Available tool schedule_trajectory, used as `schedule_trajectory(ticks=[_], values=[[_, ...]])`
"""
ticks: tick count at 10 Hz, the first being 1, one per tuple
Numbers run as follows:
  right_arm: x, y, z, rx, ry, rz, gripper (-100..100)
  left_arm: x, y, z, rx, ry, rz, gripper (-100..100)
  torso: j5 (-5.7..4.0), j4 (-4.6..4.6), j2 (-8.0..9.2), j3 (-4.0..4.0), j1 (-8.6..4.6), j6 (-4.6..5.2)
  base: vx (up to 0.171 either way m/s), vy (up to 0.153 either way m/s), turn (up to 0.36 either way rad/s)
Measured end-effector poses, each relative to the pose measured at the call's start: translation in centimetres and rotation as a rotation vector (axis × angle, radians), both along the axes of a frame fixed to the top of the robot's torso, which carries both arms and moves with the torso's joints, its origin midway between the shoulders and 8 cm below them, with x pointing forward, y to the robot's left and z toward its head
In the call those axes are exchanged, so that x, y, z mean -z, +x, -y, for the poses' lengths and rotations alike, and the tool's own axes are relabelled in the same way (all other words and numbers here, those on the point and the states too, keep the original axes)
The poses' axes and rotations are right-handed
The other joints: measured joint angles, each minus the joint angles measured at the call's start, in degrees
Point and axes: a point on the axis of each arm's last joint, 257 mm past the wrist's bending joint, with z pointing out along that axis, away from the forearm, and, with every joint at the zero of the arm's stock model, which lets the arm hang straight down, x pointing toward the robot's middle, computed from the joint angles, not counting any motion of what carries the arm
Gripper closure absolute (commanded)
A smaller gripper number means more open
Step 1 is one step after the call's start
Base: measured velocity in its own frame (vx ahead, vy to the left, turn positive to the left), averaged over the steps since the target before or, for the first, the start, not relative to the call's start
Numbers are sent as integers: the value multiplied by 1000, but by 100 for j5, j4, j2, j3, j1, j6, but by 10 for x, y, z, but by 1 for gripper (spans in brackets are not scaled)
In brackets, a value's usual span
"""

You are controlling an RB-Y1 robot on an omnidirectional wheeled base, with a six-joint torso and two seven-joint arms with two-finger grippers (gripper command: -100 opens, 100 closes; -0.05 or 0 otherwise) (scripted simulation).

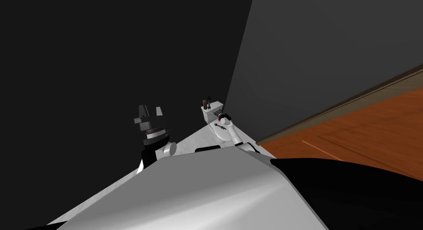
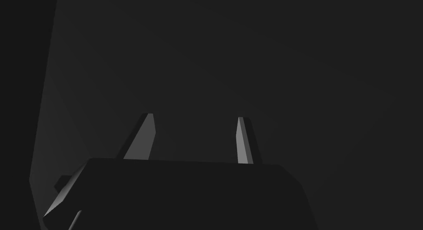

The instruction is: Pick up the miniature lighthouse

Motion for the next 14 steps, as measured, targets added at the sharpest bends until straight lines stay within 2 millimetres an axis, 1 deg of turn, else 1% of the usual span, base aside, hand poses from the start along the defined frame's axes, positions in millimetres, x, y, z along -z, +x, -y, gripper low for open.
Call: schedule_trajectory(ticks=[2,3,5,7,8,10,11,14], values=[[0,11,-8,-7,48,-26,-100,0,0,0,0,0,0,0,2,-1,-1,-1,9,0,69,-64,33],[-4,16,-13,-11,84,-41,-100,0,0,0,0,0,0,0,1,-2,-4,-3,4,0,100,-66,52],[-5,26,-32,-24,159,-78,-100,0,0,0,0,0,0,0,1,-6,-25,-15,4,0,134,-65,45],[-8,33,-49,-38,227,-105,-100,0,0,0,0,0,0,0,3,-7,-27,-17,16,0,142,-40,35],[-11,36,-57,-45,258,-114,-100,0,0,0,0,0,0,0,3,-9,-32,-19,18,1,21,37,-91],[-18,40,-78,-63,309,-128,-100,0,0,0,0,0,0,0,9,1,12,6,40,0,13,17,-49],[-20,41,-83,-68,321,-132,-100,0,0,0,0,0,0,0,8,2,18,9,37,2,0,0,0],[-21,41,-84,-70,325,-133,-100,0,0,0,0,0,0,0,7,3,24,13,31,2,2,3,-8]])
